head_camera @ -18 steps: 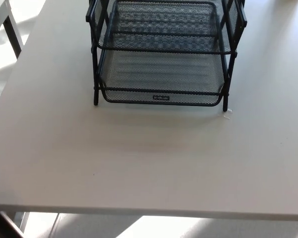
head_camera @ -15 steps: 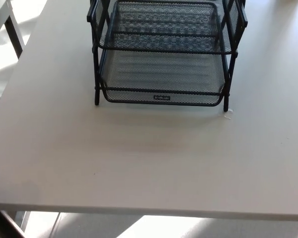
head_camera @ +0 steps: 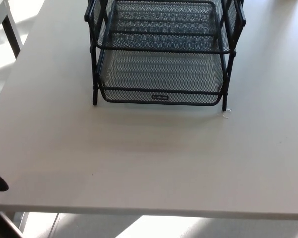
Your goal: The robot uses its right hand to grab the drawer kept on the middle of the desk and pull it out towards the robot
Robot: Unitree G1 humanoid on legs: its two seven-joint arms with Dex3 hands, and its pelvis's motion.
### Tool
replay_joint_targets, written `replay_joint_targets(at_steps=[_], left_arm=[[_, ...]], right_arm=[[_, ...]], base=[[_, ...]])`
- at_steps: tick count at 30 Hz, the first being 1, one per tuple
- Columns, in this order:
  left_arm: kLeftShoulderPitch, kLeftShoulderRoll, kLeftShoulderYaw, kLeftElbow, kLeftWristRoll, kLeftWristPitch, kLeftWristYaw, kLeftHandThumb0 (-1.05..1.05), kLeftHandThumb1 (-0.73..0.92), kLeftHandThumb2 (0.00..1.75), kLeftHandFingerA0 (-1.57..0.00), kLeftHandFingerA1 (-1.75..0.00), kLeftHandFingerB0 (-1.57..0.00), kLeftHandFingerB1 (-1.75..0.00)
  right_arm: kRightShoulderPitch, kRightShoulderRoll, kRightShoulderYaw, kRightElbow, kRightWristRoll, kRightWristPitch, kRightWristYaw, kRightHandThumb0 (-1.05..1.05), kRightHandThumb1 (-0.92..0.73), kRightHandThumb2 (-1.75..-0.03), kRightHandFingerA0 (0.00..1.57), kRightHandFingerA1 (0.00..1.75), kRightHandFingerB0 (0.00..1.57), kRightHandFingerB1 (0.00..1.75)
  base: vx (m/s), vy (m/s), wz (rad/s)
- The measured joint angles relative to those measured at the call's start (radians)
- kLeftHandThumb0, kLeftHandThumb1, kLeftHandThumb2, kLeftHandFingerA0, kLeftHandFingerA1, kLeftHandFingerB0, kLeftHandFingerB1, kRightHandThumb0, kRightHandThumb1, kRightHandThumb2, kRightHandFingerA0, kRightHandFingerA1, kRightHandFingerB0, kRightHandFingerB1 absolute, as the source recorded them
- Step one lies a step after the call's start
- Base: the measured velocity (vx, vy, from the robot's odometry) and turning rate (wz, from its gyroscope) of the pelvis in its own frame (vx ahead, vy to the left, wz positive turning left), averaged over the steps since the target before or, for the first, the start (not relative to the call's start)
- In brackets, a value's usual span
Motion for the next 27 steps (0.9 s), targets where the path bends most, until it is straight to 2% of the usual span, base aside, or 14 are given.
replay_joint_targets(at_steps=[5,7,8,11,13,14,16,17,18,19,22,23,26,27], left_arm=[[0.0,0.001,0.001,0.001,0.009,-0.025,-0.004,-0.29,0.57,0.57,-0.78,-0.84,-0.81,-0.56],[0.0,0.001,0.001,0.002,0.012,-0.031,-0.007,-0.29,0.56,0.57,-0.79,-0.85,-0.83,-0.56],[0.0,0.001,0.001,0.003,0.013,-0.034,-0.007,-0.29,0.57,0.57,-0.77,-0.84,-0.81,-0.56],[0.0,0.001,0.002,0.006,0.018,-0.042,-0.01,-0.28,0.56,0.57,-0.79,-0.84,-0.82,-0.56],[0.0,0.0,0.003,0.006,0.021,-0.043,-0.011,-0.29,0.56,0.57,-0.78,-0.84,-0.82,-0.56],[0.0,0.0,0.003,0.006,0.021,-0.043,-0.012,-0.29,0.56,0.57,-0.79,-0.85,-0.83,-0.57],[0.0,0.0,0.005,0.005,0.022,-0.043,-0.013,-0.29,0.56,0.57,-0.78,-0.86,-0.82,-0.58],[0.0,0.0,0.005,0.005,0.022,-0.043,-0.013,-0.29,0.57,0.57,-0.78,-0.85,-0.82,-0.57],[0.0,0.0,0.005,0.005,0.022,-0.043,-0.013,-0.28,0.56,0.57,-0.78,-0.85,-0.82,-0.56],[0.0,0.0,0.005,0.005,0.022,-0.043,-0.013,-0.28,0.57,0.57,-0.78,-0.87,-0.81,-0.57],[0.0,0.0,0.005,0.005,0.022,-0.043,-0.013,-0.29,0.57,0.57,-0.78,-0.87,-0.81,-0.57],[0.0,0.0,0.004,0.006,0.022,-0.043,-0.013,-0.29,0.57,0.57,-0.78,-0.87,-0.81,-0.57],[0.0,0.0,0.004,0.006,0.022,-0.043,-0.013,-0.29,0.56,0.57,-0.79,-0.88,-0.82,-0.58],[0.0,-0.001,0.004,0.006,0.022,-0.043,-0.013,-0.3,0.56,0.57,-0.78,-0.86,-0.83,-0.58]], right_arm=[[-0.038,-0.034,-0.018,0.024,0.023,0.016,0.047,-0.42,-0.63,-0.59,0.86,0.54,0.4,0.36],[-0.044,-0.048,-0.04,0.019,0.033,0.013,0.047,-0.53,-0.54,-0.81,0.67,0.59,0.35,0.46],[-0.046,-0.055,-0.043,0.011,0.034,0.012,0.046,-0.47,-0.62,-0.58,0.44,0.46,0.4,0.34],[-0.048,-0.078,-0.076,-0.077,0.035,0.019,0.029,-0.5,-0.51,-0.77,0.61,0.6,0.34,0.46],[-0.048,-0.089,-0.111,-0.151,0.036,0.016,0.006,-0.4,-0.59,-0.58,0.42,0.4,0.32,0.33],[-0.049,-0.091,-0.124,-0.188,0.035,0.015,-0.006,-0.55,-0.6,-0.59,0.39,0.57,0.28,0.3],[-0.053,-0.095,-0.141,-0.256,0.031,0.012,-0.026,-0.58,-0.59,-0.59,0.33,0.52,0.29,0.3],[-0.06,-0.097,-0.146,-0.291,0.028,0.012,-0.032,-0.69,-0.49,-0.84,0.25,0.59,0.18,0.44],[-0.065,-0.098,-0.15,-0.322,0.026,0.014,-0.036,-0.72,-0.63,-0.59,0.2,0.58,0.23,0.37],[-0.071,-0.098,-0.153,-0.362,0.023,0.018,-0.039,-0.81,-0.54,-0.89,0.13,0.63,0.12,0.52],[-0.089,-0.098,-0.153,-0.451,0.017,0.031,-0.039,-0.75,-0.49,-0.85,0.16,0.63,0.15,0.49],[-0.104,-0.098,-0.152,-0.491,0.013,0.038,-0.04,-0.72,-0.61,-0.59,0.11,0.57,0.16,0.39],[-0.149,-0.098,-0.148,-0.602,0.002,0.053,-0.04,-0.67,-0.62,-0.59,0.19,0.45,0.2,0.29],[-0.162,-0.098,-0.146,-0.634,-0.003,0.058,-0.04,-0.65,-0.47,-0.8,0.19,0.55,0.12,0.41]], base=[[0.0,0.0,0.0],[0.0,0.0,0.0],[0.0,0.0,0.0],[0.0,0.0,0.0],[0.0,0.0,0.0],[0.0,0.0,0.0],[0.0,0.0,0.0],[0.0,0.0,0.0],[0.0,0.0,0.0],[0.0,0.0,0.0],[0.0,0.0,0.0],[0.0,0.0,0.0],[0.0,0.0,0.0],[0.0,0.0,0.0]])
